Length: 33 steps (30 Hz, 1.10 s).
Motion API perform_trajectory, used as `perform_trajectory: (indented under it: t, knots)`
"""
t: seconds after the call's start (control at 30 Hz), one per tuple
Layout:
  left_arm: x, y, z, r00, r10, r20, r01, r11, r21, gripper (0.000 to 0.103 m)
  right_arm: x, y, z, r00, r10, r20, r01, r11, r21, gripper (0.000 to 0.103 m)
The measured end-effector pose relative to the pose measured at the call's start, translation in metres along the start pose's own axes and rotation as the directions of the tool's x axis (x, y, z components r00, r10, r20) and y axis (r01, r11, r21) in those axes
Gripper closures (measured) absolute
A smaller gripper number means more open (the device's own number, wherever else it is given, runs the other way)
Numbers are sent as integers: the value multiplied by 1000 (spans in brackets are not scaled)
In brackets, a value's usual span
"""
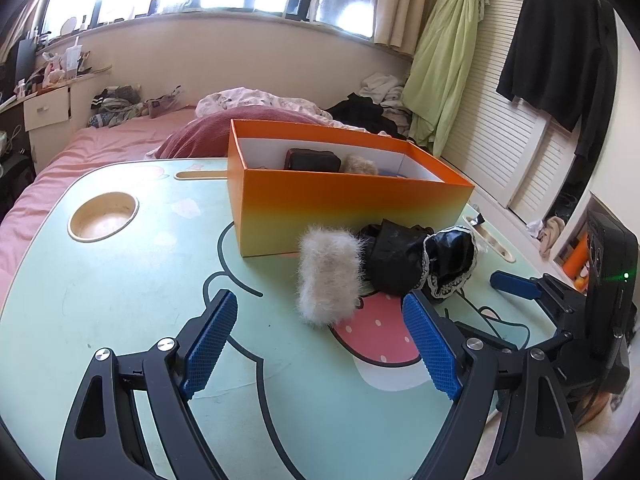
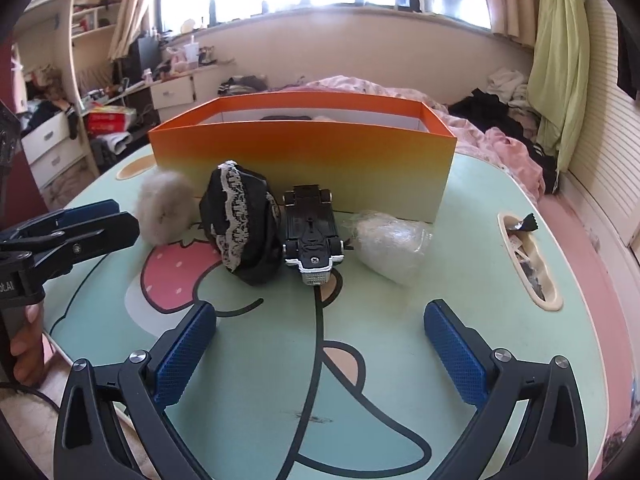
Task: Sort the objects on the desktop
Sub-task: 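Grasp the dark red case in the box with the left tool, set it on the table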
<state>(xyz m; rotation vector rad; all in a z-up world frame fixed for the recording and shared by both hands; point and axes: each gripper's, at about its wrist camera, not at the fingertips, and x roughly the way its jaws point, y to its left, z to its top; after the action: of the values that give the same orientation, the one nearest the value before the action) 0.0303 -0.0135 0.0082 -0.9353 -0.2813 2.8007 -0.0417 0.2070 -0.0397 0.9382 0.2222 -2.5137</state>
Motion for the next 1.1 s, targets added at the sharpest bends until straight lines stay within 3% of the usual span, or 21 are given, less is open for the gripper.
perform_trajectory:
  t: [0.1,0.27,0.33,0.4,0.47,0.53,0.63,0.7,0.77,0.83,0.93,1.0,1.1]
  knots:
    - [-3,-2,3,1000,17,10,-18,1000,17,18,-1,1,0,1000,-4,1,4,1000,4,0]
    - [-39,-20,39,984,62,170,-78,993,90,18,-1,0,0,1000,-3,3,3,1000,9,0]
    - [-38,-31,68,989,69,130,-84,990,116,18,0,0,0,1000,-3,4,3,1000,9,0]
    - [-20,-40,94,999,45,26,-48,989,143,20,-1,-1,-1,1000,-4,7,4,1000,9,3]
    - [15,-48,120,993,22,-116,-4,988,152,31,-1,-1,-1,1000,-4,10,4,1000,9,3]
    - [61,-49,141,969,48,-244,-17,992,127,33,-1,-1,-1,1000,-4,10,4,1000,9,3]
    - [123,-36,153,912,118,-393,-114,993,34,33,-1,-1,-1,1000,-3,10,3,1000,9,3]
    - [151,-29,159,889,164,-428,-180,984,1,33,-1,-1,-1,1000,-3,11,3,1000,9,3]
    - [164,-28,163,881,220,-418,-238,971,8,33,-1,-2,-1,1000,0,12,0,1000,9,3]
    - [177,-26,165,860,280,-427,-298,954,25,33,-1,-2,-1,1000,1,13,-1,1000,9,3]
    - [196,-16,160,821,244,-517,-275,961,17,35,-1,-2,-1,1000,0,13,0,1000,9,3]
    - [197,-12,158,828,214,-518,-257,966,-11,41,-1,-2,-1,1000,1,14,-1,1000,9,3]
    - [172,-12,164,899,129,-419,-161,986,-41,41,-1,-2,-1,1000,1,14,-2,1000,9,3]
